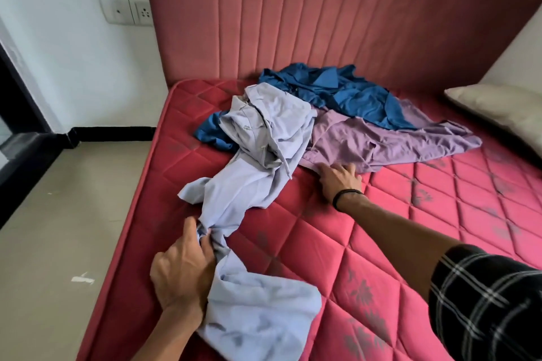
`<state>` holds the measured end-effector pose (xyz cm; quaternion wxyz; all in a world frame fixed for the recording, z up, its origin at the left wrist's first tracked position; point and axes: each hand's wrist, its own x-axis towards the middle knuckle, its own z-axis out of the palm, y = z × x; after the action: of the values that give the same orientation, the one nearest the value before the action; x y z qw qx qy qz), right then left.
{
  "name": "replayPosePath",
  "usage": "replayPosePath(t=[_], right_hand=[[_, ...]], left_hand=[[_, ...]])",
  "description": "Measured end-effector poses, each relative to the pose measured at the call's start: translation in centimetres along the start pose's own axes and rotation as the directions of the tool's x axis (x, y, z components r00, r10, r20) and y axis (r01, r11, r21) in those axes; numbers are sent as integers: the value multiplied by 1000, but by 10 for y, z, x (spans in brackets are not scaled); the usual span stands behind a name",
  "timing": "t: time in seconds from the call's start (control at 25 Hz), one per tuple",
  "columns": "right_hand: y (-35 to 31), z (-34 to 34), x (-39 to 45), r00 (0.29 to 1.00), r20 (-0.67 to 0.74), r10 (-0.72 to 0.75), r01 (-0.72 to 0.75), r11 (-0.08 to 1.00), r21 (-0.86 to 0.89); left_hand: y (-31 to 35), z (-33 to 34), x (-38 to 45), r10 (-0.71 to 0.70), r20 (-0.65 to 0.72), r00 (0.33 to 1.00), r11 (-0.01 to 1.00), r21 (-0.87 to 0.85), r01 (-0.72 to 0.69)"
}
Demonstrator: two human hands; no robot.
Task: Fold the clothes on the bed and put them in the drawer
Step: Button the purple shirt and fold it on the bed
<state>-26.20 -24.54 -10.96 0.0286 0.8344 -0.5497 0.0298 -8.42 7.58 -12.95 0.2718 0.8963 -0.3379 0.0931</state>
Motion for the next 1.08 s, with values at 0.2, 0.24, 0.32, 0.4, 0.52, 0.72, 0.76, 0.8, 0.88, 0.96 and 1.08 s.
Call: replayPosePath(t=[0.2,0.24,0.32,0.4,0.52,0.72,0.76,0.8,0.88,0.96,1.08], right_hand=[[-6,-28,-37,988,70,-134,140,987,-83],[-6,-38,-62,973,144,-182,191,980,-48],[-6,-66,-126,898,302,-320,326,945,34],[-1,-106,-199,759,458,-463,455,880,135],[5,-194,-274,668,521,-531,580,810,83],[-2,-395,-305,719,206,-664,687,723,-67],[0,-438,-308,740,82,-668,672,739,-40],[1,-477,-309,757,-71,-649,651,759,5],[11,-546,-311,803,-359,-476,572,786,236],[23,-595,-310,880,-433,-195,428,721,545],[43,-644,-307,878,-476,55,322,668,671]], left_hand=[[8,-6,6,-152,111,982,979,-119,165],[7,-11,9,-177,144,974,967,-159,200],[3,-26,6,-154,259,954,915,-327,236],[2,-52,-13,61,198,978,921,-390,21],[25,-96,-86,534,105,839,836,-213,-506],[114,-149,-113,503,89,860,840,-284,-462],[131,-162,-99,456,154,877,865,-309,-395],[145,-171,-81,414,204,887,883,-327,-337],[158,-197,-47,334,238,912,912,-324,-250],[155,-212,-25,346,281,895,889,-403,-217],[164,-251,-4,407,311,859,841,-495,-219]])
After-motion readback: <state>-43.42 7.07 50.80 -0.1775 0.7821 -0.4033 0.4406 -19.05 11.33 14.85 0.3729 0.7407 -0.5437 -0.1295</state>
